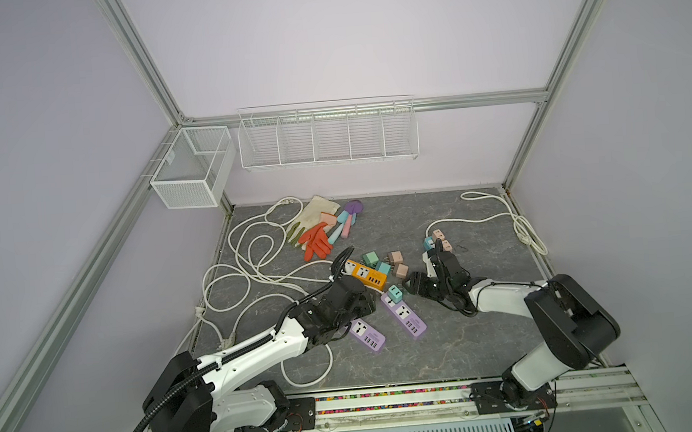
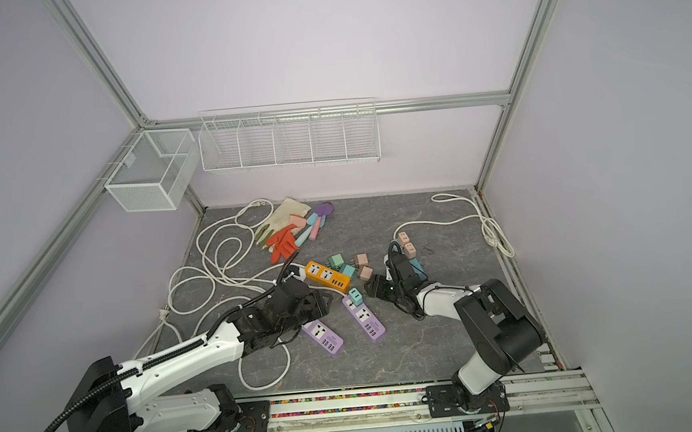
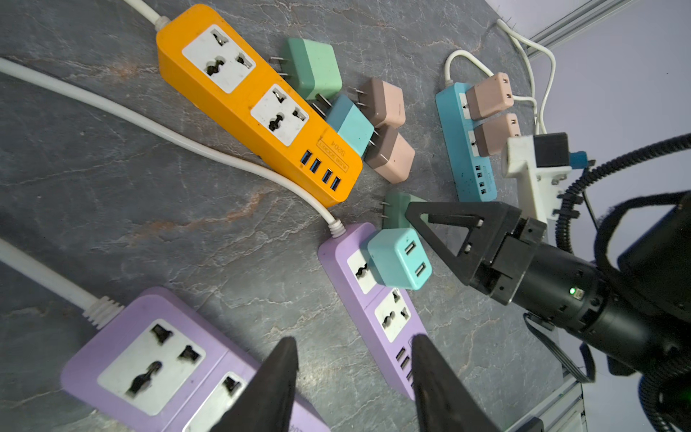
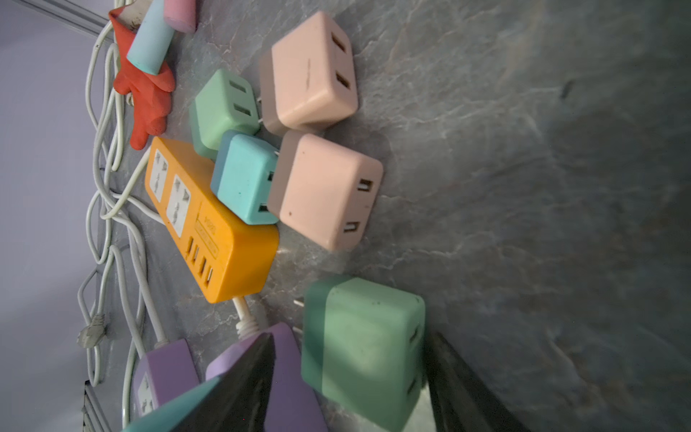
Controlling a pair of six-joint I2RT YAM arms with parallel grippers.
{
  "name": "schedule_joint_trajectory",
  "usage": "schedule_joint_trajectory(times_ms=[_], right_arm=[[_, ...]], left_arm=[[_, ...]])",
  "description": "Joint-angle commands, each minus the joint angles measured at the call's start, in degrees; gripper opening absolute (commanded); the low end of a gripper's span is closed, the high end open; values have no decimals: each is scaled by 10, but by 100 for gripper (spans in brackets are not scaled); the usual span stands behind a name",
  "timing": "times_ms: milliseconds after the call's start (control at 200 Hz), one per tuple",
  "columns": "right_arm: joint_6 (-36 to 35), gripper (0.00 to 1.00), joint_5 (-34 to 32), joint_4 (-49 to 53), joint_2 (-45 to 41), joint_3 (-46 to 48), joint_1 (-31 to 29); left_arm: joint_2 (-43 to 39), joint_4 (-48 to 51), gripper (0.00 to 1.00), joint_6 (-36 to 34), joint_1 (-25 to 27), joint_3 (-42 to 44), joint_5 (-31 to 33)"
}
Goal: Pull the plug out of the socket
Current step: 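Carry the light green plug beside the pink plugs and open the right gripper, then close the right gripper on the purple strip's teal plug while the left holds it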
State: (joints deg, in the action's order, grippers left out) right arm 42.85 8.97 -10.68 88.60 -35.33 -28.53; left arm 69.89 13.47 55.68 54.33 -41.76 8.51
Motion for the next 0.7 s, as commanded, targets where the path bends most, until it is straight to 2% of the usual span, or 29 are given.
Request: schedule_joint_trajectory(times_ms=[0, 165, 370, 500, 695], right_arm=[[-25, 72, -27, 75, -49, 13, 4], [-92, 76, -24, 163, -94, -16, -7], [-156, 81, -87, 263, -155, -48, -69], [-181, 81, -127, 322, -165, -76, -107], [-227, 81, -160, 342, -165, -98, -158]], left_arm=[[-3, -16, 51, 17, -3, 8, -3], [17, -36, 51, 28, -3, 9, -9], [44, -73, 51, 44, -3, 17, -13], [67, -106, 51, 45, -6, 19, -20], [103, -123, 50, 51, -11, 11, -23]])
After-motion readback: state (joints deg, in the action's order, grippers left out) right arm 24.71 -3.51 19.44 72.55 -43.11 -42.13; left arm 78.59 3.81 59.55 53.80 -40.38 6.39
